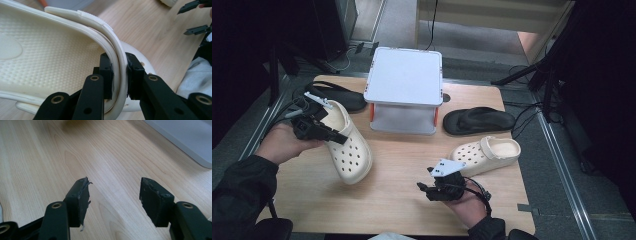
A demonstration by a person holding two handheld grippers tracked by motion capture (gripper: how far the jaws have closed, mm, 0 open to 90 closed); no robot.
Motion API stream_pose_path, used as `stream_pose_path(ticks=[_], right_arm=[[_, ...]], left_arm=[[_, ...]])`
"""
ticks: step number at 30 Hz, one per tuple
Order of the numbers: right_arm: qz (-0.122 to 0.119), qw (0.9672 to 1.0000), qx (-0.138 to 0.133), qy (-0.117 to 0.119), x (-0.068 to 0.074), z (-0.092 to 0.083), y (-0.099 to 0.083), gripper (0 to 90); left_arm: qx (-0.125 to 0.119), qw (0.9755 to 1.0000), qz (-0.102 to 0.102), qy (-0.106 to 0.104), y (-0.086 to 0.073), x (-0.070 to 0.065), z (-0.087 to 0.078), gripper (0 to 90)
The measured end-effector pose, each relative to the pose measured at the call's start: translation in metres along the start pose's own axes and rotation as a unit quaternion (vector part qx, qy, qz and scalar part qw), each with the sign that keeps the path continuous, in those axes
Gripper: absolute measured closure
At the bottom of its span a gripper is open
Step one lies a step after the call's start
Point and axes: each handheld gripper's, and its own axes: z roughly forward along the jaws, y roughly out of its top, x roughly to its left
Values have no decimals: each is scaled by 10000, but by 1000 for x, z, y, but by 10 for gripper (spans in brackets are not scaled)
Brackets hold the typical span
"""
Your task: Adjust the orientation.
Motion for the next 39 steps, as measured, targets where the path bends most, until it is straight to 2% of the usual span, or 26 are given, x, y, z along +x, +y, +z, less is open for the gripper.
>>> stream_pose_path(ticks=[4,11,17,23,26,30,31,34,37,39], right_arm=[[9,10000,-56,-2,-1,-2,0,420],[4,9999,-97,-31,-1,-3,0,422],[36,9998,-168,-33,-2,-6,1,424],[43,9997,-245,-72,-3,-8,1,427],[67,9996,-275,-68,-4,-9,1,428],[62,9995,-289,-74,-3,-9,1,428],[65,9995,-293,-78,-3,-9,1,428],[79,9995,-303,-83,-4,-9,1,428],[102,9994,-320,-74,-4,-9,2,428],[98,9994,-319,-73,-4,-9,2,428]], left_arm=[[73,9998,95,-156,4,-12,10,783],[187,9989,284,-308,11,-33,33,782],[243,9977,333,-545,17,-46,53,781],[306,9962,452,-680,22,-61,73,781],[342,9958,403,-748,22,-62,85,779],[510,9952,369,-747,21,-61,100,777],[462,9954,332,-776,20,-60,103,776],[478,9950,281,-831,21,-57,106,774],[500,9956,324,-723,23,-53,108,760],[510,9957,257,-727,24,-48,109,749]])
